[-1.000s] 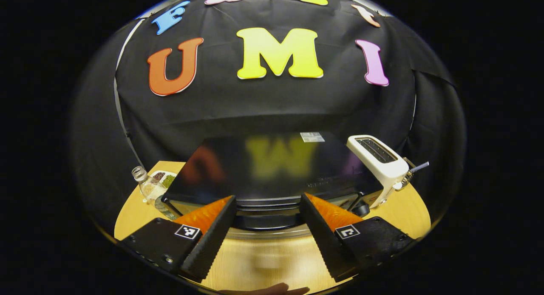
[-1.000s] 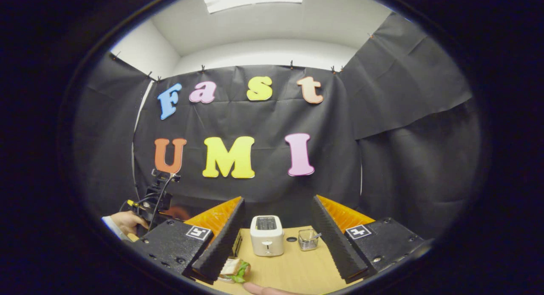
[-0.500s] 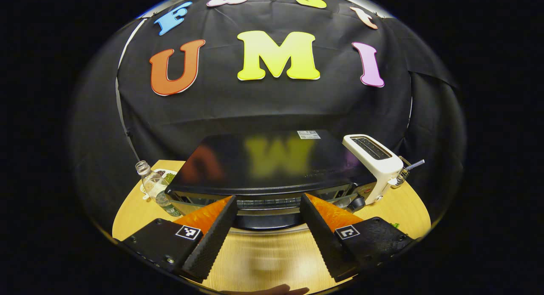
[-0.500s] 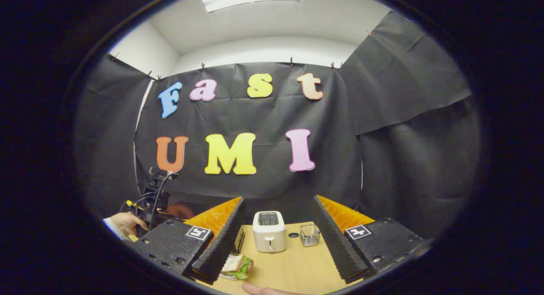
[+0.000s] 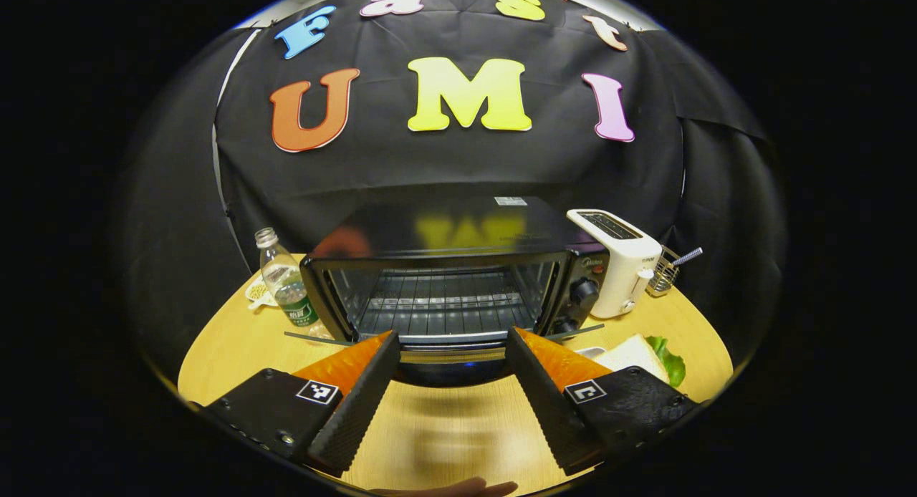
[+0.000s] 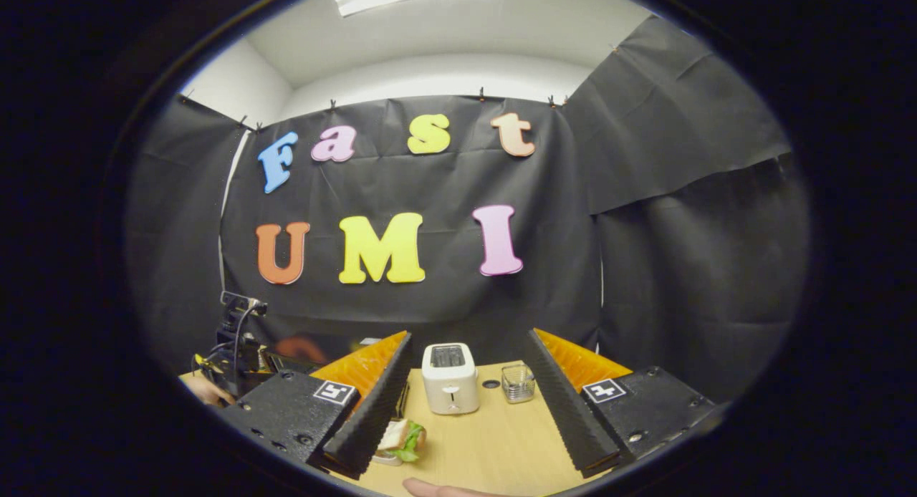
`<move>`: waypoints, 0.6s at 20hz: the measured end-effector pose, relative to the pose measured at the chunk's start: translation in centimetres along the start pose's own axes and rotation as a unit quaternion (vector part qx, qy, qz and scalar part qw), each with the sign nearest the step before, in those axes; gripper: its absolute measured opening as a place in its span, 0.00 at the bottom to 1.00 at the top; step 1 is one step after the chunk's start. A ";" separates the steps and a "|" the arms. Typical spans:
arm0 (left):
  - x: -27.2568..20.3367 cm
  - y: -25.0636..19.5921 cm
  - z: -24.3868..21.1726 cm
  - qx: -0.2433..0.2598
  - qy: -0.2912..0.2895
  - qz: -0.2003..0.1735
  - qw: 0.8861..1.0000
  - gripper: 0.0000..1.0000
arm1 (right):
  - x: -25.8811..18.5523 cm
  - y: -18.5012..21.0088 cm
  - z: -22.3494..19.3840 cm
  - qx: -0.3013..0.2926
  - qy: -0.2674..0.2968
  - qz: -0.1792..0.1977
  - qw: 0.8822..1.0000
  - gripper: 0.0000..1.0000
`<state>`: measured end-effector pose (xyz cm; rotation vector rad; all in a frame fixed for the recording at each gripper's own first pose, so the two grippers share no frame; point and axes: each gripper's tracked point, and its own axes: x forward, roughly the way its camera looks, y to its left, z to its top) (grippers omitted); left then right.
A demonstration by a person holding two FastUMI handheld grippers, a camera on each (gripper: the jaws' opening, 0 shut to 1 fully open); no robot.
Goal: Open the electric oven with the left hand, put the food in, and close the electric oven.
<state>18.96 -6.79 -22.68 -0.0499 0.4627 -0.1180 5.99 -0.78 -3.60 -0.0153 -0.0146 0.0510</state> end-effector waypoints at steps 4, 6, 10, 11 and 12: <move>-1.3 -0.2 -3.2 0.003 -0.004 0.007 1.000 0.99 | -0.5 0.9 0.0 0.000 0.000 0.004 1.000 1.00; -1.3 -0.2 -4.5 0.005 -0.002 0.007 1.000 0.99 | -0.6 1.3 -0.1 -0.006 0.001 0.008 1.000 1.00; -1.7 -0.4 -7.6 0.004 0.011 0.008 1.000 0.99 | -0.9 1.9 -0.5 -0.007 0.005 0.012 1.000 1.00; -1.8 -0.4 -8.6 0.005 0.019 0.007 1.000 0.99 | -1.0 2.0 -0.6 -0.008 0.007 0.013 1.000 1.00; -1.8 -0.4 -9.2 0.007 0.026 0.007 1.000 0.99 | -0.9 2.0 -0.7 -0.009 0.008 0.013 1.000 1.00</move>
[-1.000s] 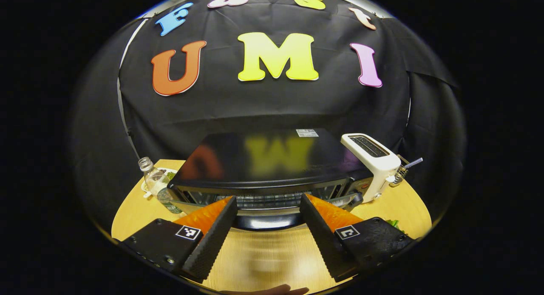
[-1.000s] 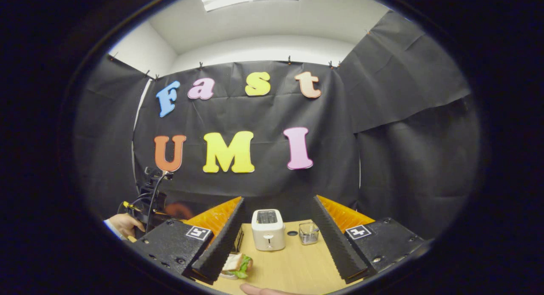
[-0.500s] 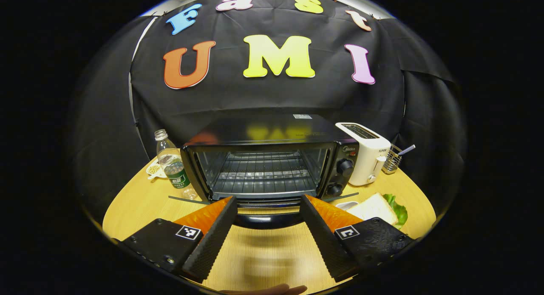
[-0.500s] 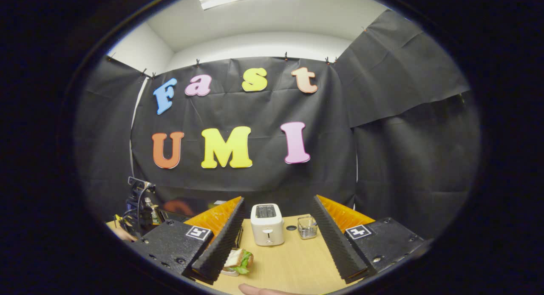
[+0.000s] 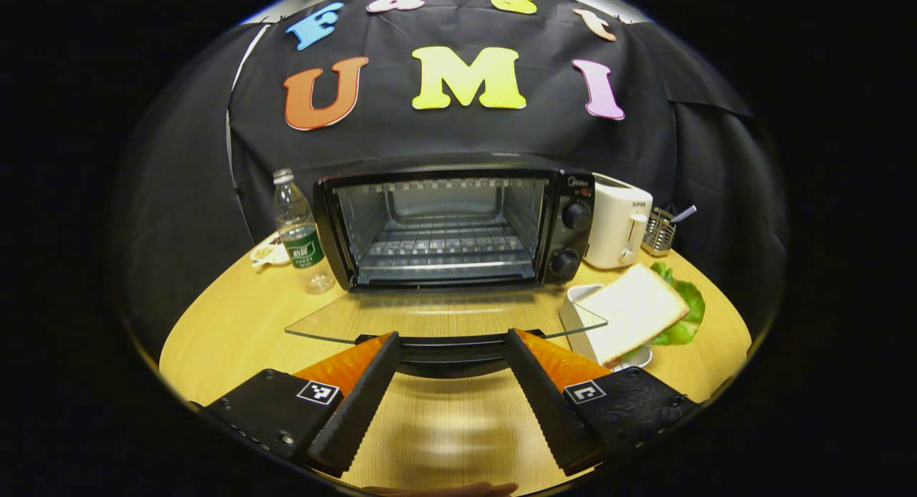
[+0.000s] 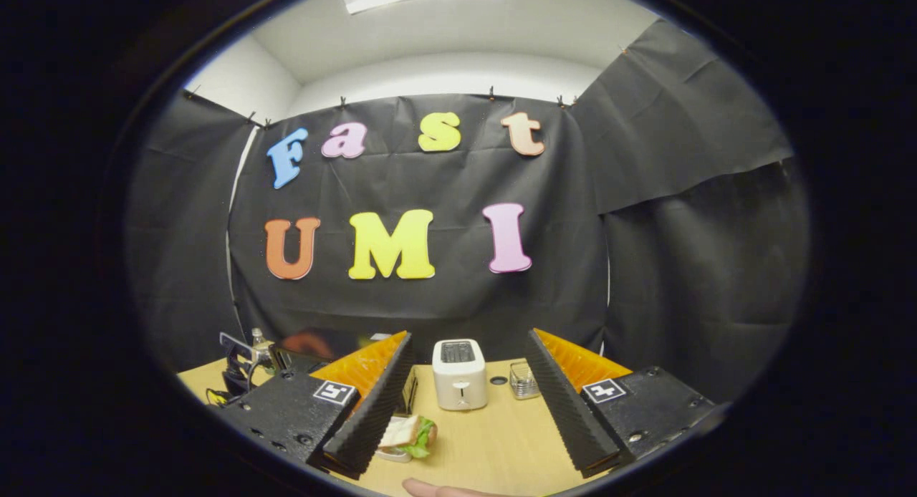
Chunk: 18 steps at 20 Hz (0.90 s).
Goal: Open the electric oven with the left hand, put the food in, and close the electric oven.
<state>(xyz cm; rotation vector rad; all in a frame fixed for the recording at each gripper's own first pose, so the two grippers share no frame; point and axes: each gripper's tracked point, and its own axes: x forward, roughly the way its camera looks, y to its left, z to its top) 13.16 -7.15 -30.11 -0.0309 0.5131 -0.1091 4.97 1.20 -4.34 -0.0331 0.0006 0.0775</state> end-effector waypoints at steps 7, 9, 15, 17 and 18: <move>1.4 -0.2 -4.8 -0.020 0.045 -0.002 0.999 0.96 | -0.1 0.0 -0.8 -0.004 0.011 0.000 1.000 1.00; 1.5 -0.2 -5.6 -0.020 0.051 -0.003 0.999 0.95 | 0.0 -0.1 -1.2 -0.007 0.018 0.000 1.000 1.00; 0.6 0.8 -4.6 -0.025 0.025 -0.001 0.999 0.96 | 0.7 0.0 -2.4 -0.001 0.041 0.005 0.999 1.00; -0.5 1.0 -3.2 -0.033 0.008 -0.006 0.999 0.96 | 1.4 0.4 -3.0 0.001 0.055 0.011 0.998 1.00; -1.3 1.5 -2.1 -0.030 -0.006 -0.003 1.000 0.95 | 1.7 0.6 -3.5 0.001 0.064 0.016 0.998 1.00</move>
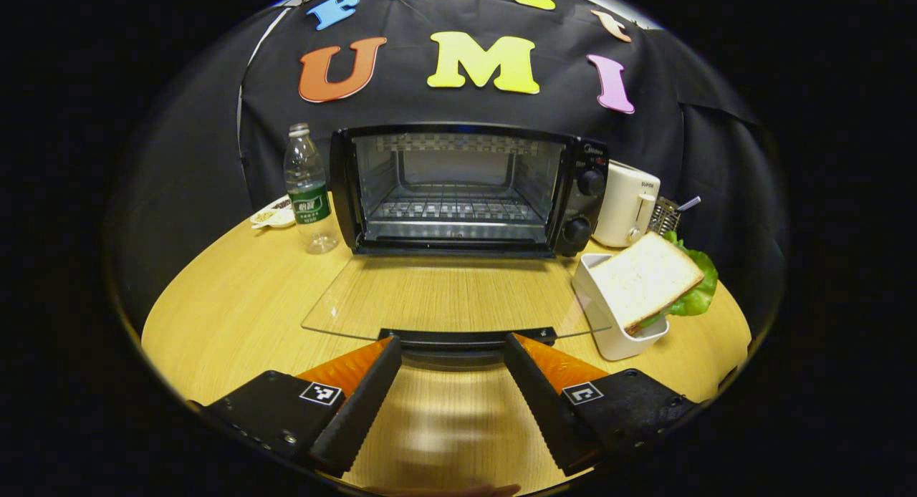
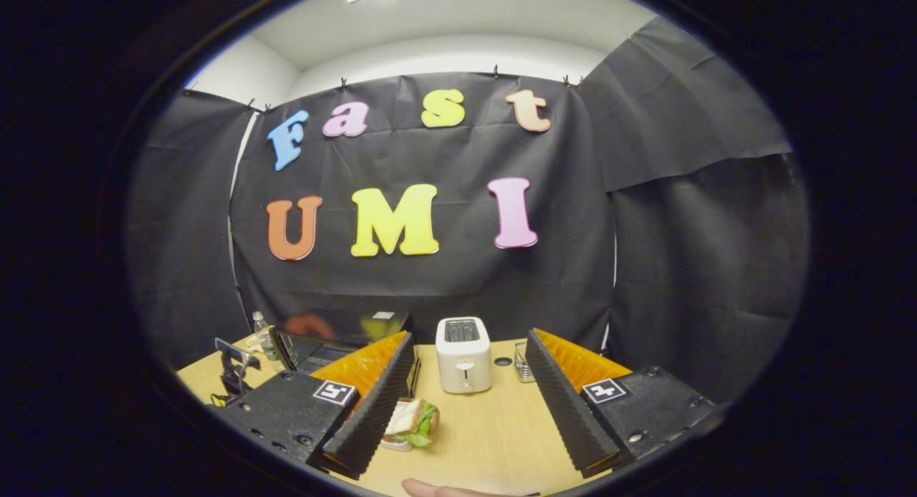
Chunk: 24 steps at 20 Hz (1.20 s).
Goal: Open the electric oven with the left hand, put the food in, and close the electric oven.
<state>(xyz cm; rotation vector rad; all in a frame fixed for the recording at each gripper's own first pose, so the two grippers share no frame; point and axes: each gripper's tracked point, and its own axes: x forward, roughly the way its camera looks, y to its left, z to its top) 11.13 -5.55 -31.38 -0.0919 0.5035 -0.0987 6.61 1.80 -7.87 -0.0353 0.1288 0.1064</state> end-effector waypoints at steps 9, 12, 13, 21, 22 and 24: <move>-10.1 0.6 13.3 0.003 -0.163 0.005 0.987 0.95 | 4.8 1.1 -4.6 -0.004 0.096 0.038 0.995 1.00; -13.2 0.9 16.5 0.001 -0.208 0.012 0.978 0.95 | 6.6 2.1 -7.5 0.014 0.148 0.071 0.986 1.00; -14.2 1.2 17.1 -0.001 -0.219 0.017 0.976 0.95 | 7.1 2.4 -8.7 0.016 0.169 0.083 0.982 0.91; -19.2 2.2 18.8 0.022 -0.265 0.044 0.963 0.95 | 9.7 4.5 -19.0 0.069 0.363 0.178 0.912 0.98; -19.3 2.2 18.8 0.020 -0.265 0.044 0.963 0.95 | 9.6 4.7 -19.9 0.080 0.383 0.189 0.901 0.98; -19.4 2.5 18.8 0.012 -0.263 0.045 0.964 0.95 | 9.8 5.5 -21.5 0.104 0.417 0.212 0.878 0.98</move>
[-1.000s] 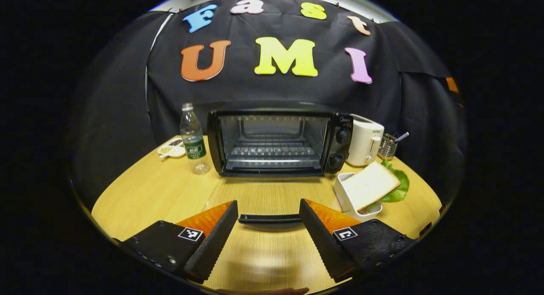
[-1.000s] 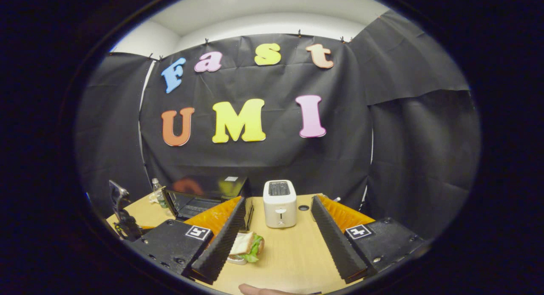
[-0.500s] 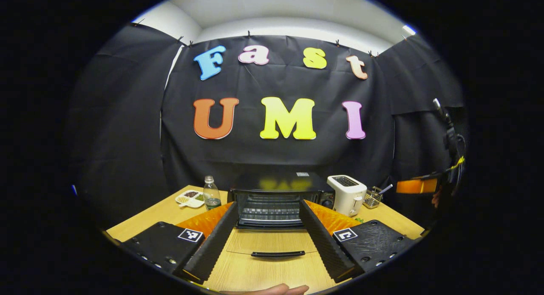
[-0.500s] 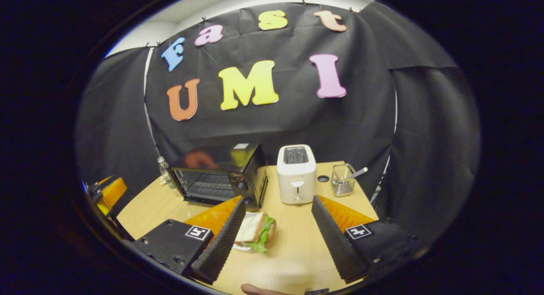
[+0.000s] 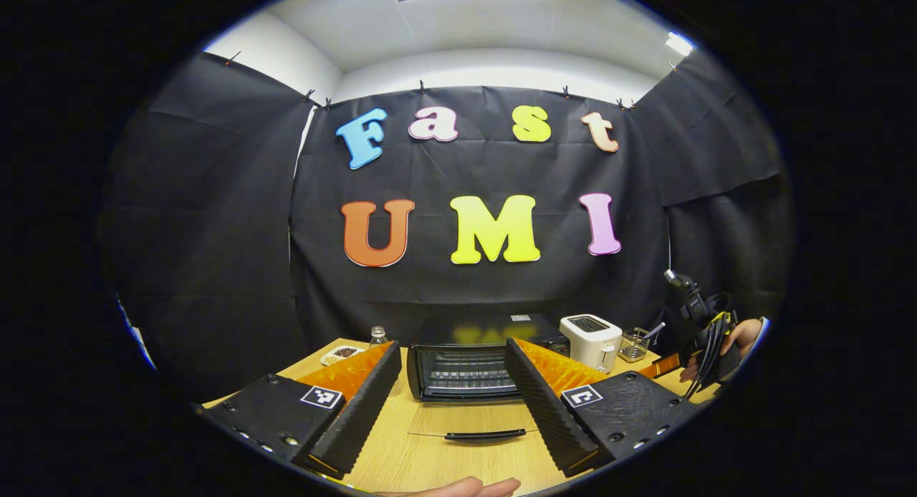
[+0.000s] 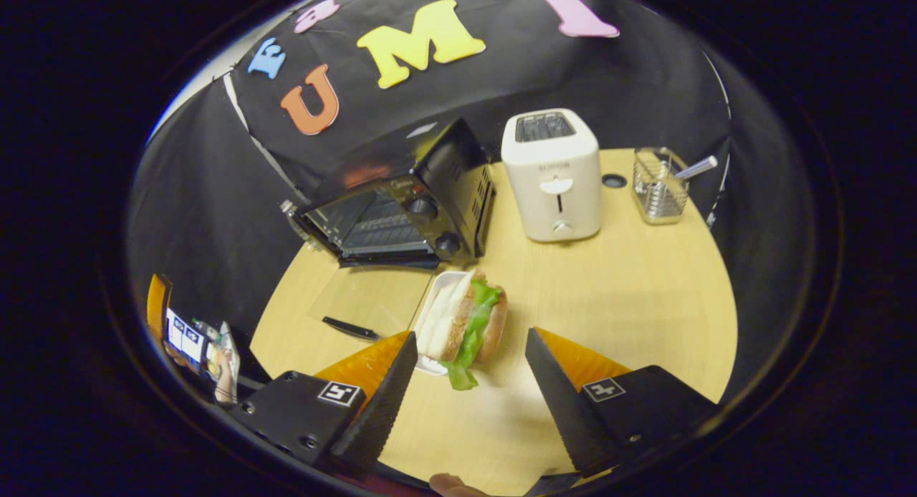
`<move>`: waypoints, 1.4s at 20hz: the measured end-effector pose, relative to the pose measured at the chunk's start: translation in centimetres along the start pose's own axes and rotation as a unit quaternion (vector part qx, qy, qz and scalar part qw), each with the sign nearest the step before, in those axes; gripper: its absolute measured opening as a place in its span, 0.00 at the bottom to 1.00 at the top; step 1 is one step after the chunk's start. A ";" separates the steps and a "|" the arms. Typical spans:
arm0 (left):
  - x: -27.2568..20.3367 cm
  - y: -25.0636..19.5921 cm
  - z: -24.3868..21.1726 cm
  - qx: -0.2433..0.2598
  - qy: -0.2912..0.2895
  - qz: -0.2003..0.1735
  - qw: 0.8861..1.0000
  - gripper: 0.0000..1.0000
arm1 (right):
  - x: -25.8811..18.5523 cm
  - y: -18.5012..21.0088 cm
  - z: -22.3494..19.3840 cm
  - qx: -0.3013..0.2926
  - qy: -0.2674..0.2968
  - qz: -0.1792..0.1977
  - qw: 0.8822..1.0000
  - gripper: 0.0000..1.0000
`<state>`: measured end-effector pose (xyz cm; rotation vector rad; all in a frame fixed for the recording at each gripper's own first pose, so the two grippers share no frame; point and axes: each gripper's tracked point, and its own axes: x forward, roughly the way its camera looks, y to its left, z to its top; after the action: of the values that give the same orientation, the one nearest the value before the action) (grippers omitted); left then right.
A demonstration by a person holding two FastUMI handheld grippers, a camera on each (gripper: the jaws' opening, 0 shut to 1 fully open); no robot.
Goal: Open the electric oven with the left hand, put the food in, and close the electric oven.
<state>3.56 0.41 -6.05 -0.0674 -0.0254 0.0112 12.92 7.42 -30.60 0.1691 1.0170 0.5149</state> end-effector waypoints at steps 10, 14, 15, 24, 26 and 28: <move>-0.5 1.1 -0.7 -0.005 0.018 0.015 1.000 0.95 | 5.2 0.1 -1.1 0.126 0.098 0.148 0.976 0.82; -1.2 2.0 0.1 -0.008 0.002 0.036 0.999 0.95 | 5.5 0.5 -1.1 0.158 0.092 0.186 0.965 0.39; -1.4 1.9 0.3 -0.012 -0.001 0.035 0.999 1.00 | 5.1 0.4 -1.0 0.160 0.091 0.185 0.965 0.34; -2.6 2.9 0.0 -0.018 -0.003 0.018 1.000 0.95 | 1.8 2.4 -1.1 0.165 0.034 0.172 0.971 0.40; -2.9 3.3 -0.1 -0.021 -0.001 0.013 1.000 0.95 | 0.9 4.0 -0.8 0.174 0.011 0.191 0.966 0.40; -3.0 3.9 -0.1 -0.024 -0.003 0.013 1.000 0.95 | 0.5 5.7 -0.7 0.183 -0.004 0.209 0.961 0.39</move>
<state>0.50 4.26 -6.53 -0.1161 -0.0306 0.0362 10.63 12.59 -29.26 0.7273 1.0655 0.7041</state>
